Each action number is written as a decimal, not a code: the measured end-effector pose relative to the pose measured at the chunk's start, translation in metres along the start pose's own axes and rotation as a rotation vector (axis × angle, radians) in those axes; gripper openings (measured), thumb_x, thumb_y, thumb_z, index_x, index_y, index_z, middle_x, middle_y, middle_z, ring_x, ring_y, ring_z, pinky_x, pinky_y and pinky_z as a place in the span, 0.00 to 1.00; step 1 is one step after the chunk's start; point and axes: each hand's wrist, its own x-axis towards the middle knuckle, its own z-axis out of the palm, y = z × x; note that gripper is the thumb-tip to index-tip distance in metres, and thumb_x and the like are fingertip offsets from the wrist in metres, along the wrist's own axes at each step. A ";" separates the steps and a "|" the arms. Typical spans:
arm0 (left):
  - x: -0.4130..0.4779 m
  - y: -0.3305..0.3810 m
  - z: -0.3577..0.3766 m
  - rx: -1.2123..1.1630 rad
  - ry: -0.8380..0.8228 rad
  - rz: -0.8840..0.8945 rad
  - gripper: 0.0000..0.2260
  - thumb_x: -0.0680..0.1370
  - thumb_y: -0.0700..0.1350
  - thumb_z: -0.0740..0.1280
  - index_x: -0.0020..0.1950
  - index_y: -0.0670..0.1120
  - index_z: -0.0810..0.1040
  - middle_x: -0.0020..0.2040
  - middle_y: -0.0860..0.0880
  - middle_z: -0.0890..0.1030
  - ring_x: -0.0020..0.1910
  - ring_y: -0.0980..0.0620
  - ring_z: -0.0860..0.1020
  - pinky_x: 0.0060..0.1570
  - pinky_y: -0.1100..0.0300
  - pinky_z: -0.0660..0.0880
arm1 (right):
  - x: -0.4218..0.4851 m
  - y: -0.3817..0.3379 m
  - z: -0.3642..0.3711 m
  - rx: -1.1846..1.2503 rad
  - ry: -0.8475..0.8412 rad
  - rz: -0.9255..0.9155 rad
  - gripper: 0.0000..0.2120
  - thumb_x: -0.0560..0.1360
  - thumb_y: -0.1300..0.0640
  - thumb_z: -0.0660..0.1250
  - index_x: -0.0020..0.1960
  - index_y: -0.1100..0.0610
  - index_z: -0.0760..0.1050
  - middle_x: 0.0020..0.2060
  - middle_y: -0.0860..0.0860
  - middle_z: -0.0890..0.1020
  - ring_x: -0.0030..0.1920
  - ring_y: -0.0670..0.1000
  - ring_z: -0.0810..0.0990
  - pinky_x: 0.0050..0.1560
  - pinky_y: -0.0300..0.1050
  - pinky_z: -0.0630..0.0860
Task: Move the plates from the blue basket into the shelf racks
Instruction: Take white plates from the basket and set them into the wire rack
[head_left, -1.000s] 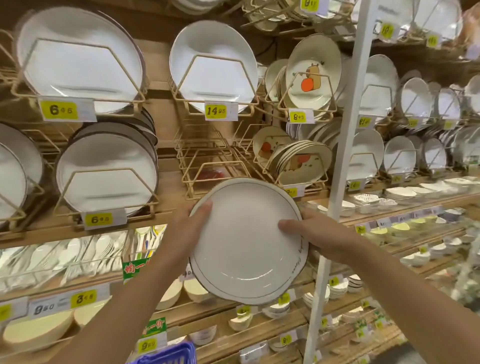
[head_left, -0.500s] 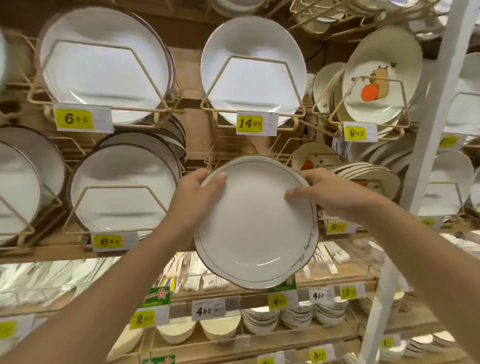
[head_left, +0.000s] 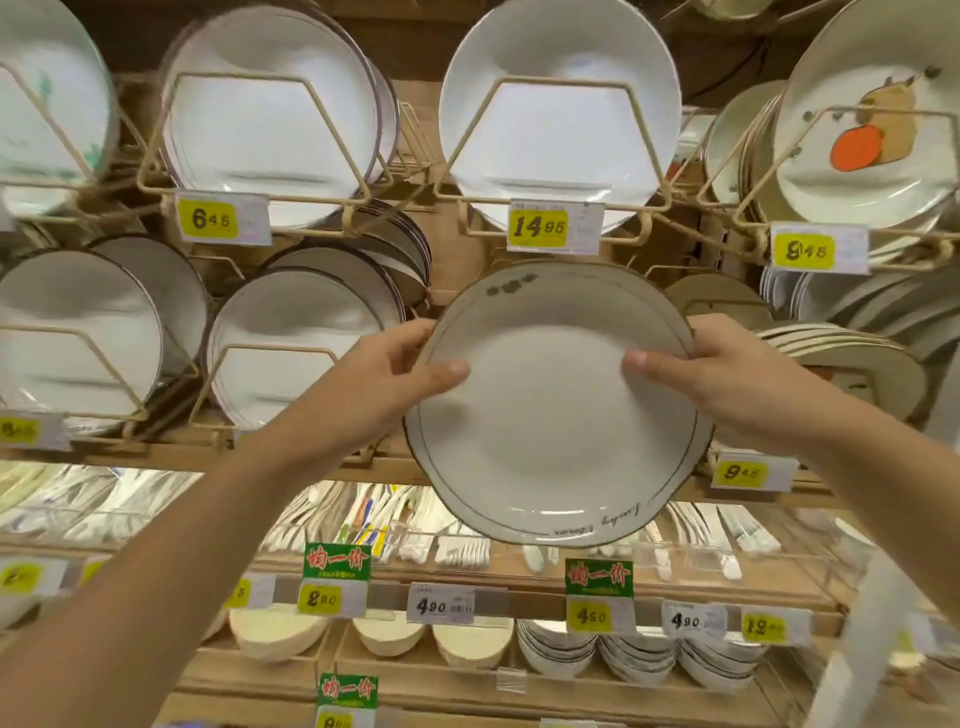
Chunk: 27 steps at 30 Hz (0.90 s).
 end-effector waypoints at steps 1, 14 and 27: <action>-0.007 -0.007 0.000 -0.007 -0.031 -0.077 0.14 0.72 0.51 0.72 0.56 0.48 0.80 0.50 0.51 0.85 0.49 0.52 0.84 0.44 0.61 0.81 | -0.003 0.002 -0.003 0.052 0.060 -0.003 0.11 0.80 0.62 0.62 0.42 0.55 0.78 0.30 0.42 0.84 0.30 0.39 0.81 0.29 0.28 0.73; -0.005 0.007 0.028 0.668 0.446 0.276 0.06 0.75 0.39 0.67 0.45 0.38 0.82 0.38 0.43 0.84 0.37 0.50 0.82 0.37 0.53 0.77 | -0.017 0.034 -0.018 -0.386 0.302 -0.682 0.16 0.82 0.50 0.54 0.63 0.55 0.72 0.43 0.38 0.75 0.38 0.46 0.74 0.42 0.32 0.70; 0.074 -0.050 0.024 0.906 0.465 0.262 0.22 0.73 0.41 0.71 0.67 0.48 0.73 0.55 0.41 0.83 0.54 0.39 0.79 0.48 0.53 0.73 | 0.049 0.066 -0.016 -0.757 0.380 -0.398 0.22 0.76 0.61 0.63 0.69 0.59 0.68 0.64 0.57 0.77 0.58 0.64 0.78 0.52 0.55 0.75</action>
